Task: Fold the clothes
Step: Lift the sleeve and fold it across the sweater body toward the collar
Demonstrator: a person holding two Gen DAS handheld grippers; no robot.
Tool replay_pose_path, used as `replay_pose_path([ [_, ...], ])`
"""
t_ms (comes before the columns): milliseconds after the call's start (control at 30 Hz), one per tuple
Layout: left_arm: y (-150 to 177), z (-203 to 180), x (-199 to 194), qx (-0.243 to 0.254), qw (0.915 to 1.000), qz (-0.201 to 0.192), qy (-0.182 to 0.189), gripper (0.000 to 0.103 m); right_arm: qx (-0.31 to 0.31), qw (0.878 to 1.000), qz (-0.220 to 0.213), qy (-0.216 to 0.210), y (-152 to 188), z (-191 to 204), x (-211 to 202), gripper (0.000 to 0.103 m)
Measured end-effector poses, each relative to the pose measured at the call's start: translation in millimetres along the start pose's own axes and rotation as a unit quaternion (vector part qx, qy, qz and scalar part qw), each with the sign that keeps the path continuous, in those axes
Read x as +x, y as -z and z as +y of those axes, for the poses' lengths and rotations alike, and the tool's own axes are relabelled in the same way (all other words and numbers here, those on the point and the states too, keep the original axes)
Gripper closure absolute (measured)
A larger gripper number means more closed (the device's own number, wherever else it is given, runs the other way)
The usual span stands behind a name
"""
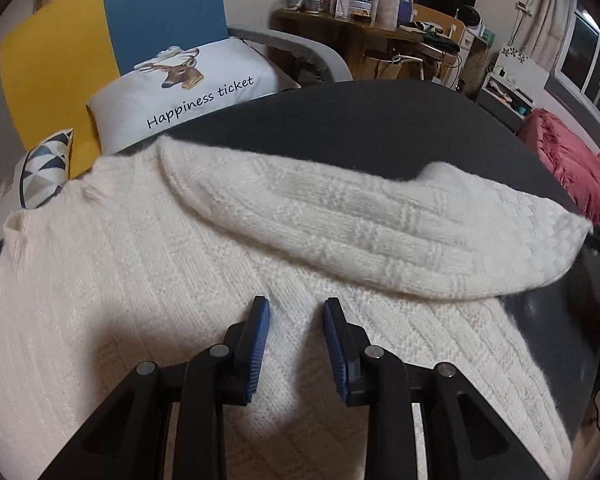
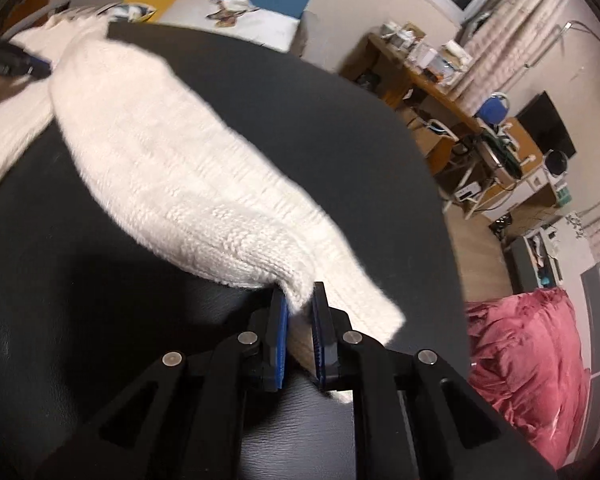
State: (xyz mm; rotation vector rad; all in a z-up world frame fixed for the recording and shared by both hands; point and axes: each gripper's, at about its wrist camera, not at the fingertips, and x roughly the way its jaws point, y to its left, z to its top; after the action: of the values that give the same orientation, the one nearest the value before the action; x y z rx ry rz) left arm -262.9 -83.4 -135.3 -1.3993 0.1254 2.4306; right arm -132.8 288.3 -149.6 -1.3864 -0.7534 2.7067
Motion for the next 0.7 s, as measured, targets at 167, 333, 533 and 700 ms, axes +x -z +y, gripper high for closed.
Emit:
replay_pose_path([
  [167, 2, 4, 0, 0.003, 0.9998, 0.009, 0.020, 0.074, 0.004, 0.999, -0.014, 0.034, -28, -29, -17, 0.092],
  [333, 2, 3, 0, 0.022, 0.9994, 0.014, 0.024, 0.074, 0.001, 0.998, -0.035, 0.057, -74, -54, -32, 0.092],
  [533, -1, 8, 3, 0.040, 0.9983, 0.018, 0.038, 0.074, 0.018, 0.998, 0.001, 0.058, -116, -70, 3, 0.092],
  [700, -2, 14, 6, 0.041, 0.9977, 0.017, 0.052, 0.074, 0.036, 0.997, 0.043, 0.052, -148, -81, 43, 0.092],
])
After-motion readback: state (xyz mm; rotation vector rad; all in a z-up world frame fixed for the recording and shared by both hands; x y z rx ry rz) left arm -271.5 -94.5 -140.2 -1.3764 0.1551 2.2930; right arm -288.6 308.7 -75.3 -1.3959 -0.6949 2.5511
